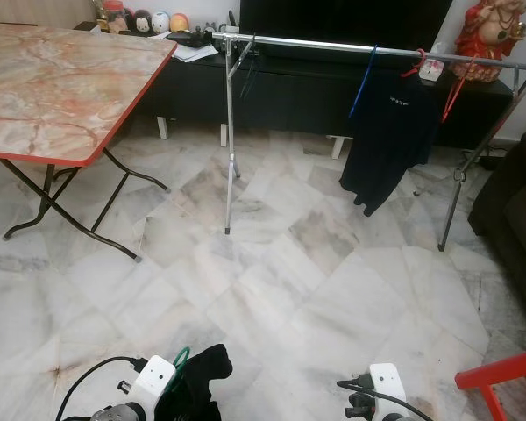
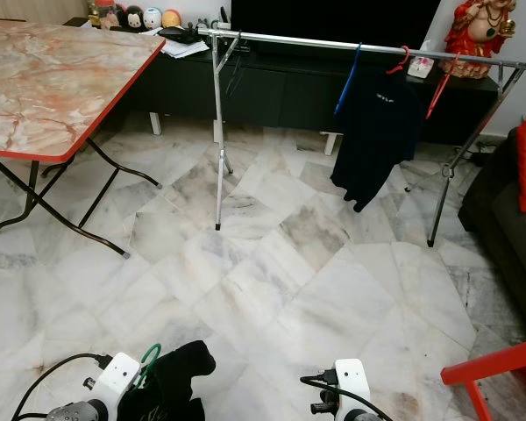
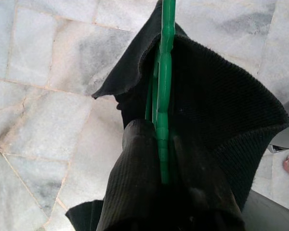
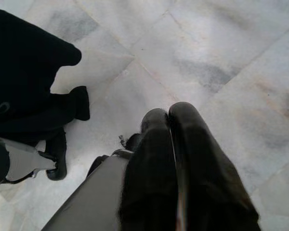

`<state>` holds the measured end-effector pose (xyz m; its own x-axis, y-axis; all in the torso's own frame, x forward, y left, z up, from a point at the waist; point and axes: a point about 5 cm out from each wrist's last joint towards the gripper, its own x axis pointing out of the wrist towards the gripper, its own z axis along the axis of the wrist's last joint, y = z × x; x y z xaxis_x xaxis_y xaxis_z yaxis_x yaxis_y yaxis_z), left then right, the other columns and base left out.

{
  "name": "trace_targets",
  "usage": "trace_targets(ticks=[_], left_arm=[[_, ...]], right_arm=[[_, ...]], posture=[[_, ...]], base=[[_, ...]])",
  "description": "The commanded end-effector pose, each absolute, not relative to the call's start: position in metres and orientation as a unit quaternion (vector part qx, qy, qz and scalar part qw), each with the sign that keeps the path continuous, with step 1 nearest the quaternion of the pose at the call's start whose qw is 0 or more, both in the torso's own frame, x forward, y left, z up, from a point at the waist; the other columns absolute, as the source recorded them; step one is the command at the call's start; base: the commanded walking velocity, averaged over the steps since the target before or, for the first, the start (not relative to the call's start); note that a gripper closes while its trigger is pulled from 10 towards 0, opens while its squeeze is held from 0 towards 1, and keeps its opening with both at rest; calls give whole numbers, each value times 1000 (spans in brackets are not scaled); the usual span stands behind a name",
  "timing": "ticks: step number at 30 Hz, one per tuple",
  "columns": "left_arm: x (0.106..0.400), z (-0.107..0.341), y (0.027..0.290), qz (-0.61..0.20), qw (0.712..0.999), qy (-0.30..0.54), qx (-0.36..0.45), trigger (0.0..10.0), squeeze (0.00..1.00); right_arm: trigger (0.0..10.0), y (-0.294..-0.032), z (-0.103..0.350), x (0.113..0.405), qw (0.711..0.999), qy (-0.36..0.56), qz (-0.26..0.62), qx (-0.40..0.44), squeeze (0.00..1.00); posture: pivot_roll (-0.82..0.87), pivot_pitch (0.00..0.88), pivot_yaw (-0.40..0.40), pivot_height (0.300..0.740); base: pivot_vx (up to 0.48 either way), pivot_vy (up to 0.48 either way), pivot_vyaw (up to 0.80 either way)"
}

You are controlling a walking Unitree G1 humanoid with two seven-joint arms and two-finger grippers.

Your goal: Hang hanger

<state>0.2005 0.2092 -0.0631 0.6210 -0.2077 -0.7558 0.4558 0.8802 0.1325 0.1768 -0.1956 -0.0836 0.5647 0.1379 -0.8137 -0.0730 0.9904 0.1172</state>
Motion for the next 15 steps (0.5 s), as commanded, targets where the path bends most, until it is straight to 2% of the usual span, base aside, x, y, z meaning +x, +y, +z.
trace_targets(ticks=[1, 15], left_arm=[[199, -64, 206, -202, 884, 391, 161, 10000, 0], [198, -65, 206, -204, 881, 394, 164, 10000, 0]], right_arm=[[10000, -197, -83, 177, 885, 462, 49, 39, 1000], [10000, -198, -83, 177, 884, 463, 50, 35, 1000]], posture=[[13, 51, -116, 740], [13, 53, -118, 740]], base=[[0, 0, 0], [0, 0, 0]])
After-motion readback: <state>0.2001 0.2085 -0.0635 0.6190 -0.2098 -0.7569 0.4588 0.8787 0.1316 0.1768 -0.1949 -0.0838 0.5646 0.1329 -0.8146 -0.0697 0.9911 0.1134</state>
